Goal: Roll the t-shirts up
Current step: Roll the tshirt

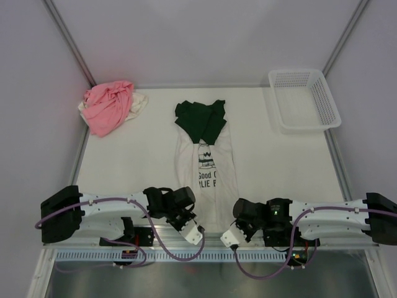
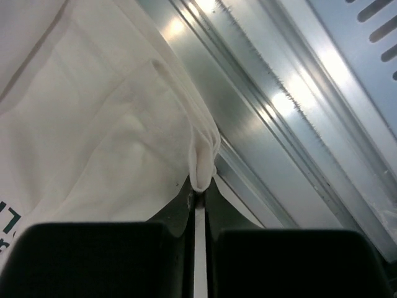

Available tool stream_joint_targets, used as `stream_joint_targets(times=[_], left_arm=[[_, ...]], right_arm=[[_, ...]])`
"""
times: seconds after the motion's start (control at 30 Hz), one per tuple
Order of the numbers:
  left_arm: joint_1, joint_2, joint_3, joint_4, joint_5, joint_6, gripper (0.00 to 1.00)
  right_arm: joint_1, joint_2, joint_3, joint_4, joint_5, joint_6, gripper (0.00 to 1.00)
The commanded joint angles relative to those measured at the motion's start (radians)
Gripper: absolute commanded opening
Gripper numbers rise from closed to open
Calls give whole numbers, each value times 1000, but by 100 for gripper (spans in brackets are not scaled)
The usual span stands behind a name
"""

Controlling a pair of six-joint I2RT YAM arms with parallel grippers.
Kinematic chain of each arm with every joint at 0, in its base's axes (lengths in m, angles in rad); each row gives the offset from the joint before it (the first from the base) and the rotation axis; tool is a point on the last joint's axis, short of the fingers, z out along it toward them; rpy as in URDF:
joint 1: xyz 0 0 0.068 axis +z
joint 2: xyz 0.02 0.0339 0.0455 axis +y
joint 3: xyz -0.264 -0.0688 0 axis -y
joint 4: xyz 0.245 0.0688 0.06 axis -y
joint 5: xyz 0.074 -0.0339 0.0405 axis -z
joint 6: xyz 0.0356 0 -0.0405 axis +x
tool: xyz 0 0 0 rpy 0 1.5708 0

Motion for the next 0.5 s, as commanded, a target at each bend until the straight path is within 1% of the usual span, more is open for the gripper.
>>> stream_joint_targets(times=[0.0, 0.07, 0.1, 0.2, 0.37, 0.47], left_arm=[[24, 22, 66, -49, -69, -38, 2], [64, 30, 129, -106, -43, -79, 2], [79, 41, 152, -159, -11, -92, 2], [125, 67, 239, -241, 37, -142, 2], [190, 94, 297, -321, 104, -205, 2], [251, 120, 337, -368, 158, -237, 2]], right_arm=[[-2, -63, 42, 56, 45, 80, 0], [-24, -97, 48, 79, 22, 108, 0], [-54, -102, 50, 101, -10, 128, 0], [-99, -100, 71, 104, -33, 146, 0], [-154, -74, 86, 116, -51, 160, 0], [-186, -57, 93, 141, -58, 203, 0]])
